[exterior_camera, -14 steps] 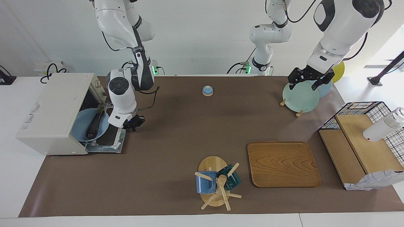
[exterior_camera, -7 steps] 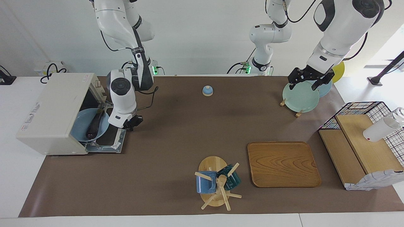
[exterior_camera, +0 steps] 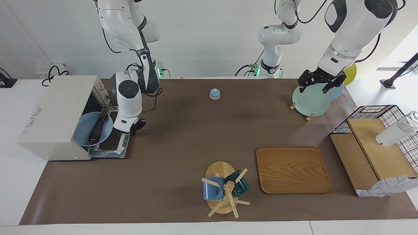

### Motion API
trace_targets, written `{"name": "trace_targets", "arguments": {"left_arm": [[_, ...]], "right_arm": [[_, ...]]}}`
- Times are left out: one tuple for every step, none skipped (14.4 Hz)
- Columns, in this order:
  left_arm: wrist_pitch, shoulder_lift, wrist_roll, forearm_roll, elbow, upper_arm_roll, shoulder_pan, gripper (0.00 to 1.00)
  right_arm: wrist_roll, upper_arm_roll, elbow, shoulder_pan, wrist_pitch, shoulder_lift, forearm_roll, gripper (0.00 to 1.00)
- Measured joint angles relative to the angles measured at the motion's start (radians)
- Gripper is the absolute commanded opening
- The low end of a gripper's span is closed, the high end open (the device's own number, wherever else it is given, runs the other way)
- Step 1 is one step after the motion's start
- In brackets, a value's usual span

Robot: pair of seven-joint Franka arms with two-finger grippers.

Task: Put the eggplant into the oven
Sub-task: 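Push the oven door shut with the right gripper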

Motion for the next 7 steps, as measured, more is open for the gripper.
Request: {"name": "trace_targets", "arguments": {"left_arm": [[0.000,0.000,0.000,0.000,0.000,0.000,0.000,1.00],[0.000,0.000,0.000,0.000,0.000,0.000,0.000,1.00],[0.000,0.000,0.000,0.000,0.000,0.000,0.000,1.00],[0.000,0.000,0.000,0.000,0.000,0.000,0.000,1.00],[0.000,0.000,0.000,0.000,0.000,0.000,0.000,1.00],[0.000,0.000,0.000,0.000,0.000,0.000,0.000,1.00],[0.000,0.000,0.000,0.000,0.000,0.000,0.000,1.00]], "right_arm": [[-0.024,0.004,0.037,0.000,-0.064,-0.007,0.000,0.00],[-0.055,0.004,0.081,-0.002,-0.128,-0.018,0.000,0.00],[-0.089,0.003,0.120,-0.012,-0.178,-0.031,0.000,0.00],[-0.122,0.003,0.151,-0.027,-0.220,-0.049,0.000,0.00],[-0.156,0.002,0.169,-0.046,-0.251,-0.070,0.000,0.00],[-0.189,0.000,0.180,-0.070,-0.269,-0.090,0.000,0.00],[-0.224,-0.001,0.186,-0.096,-0.280,-0.109,0.000,0.00]]}}
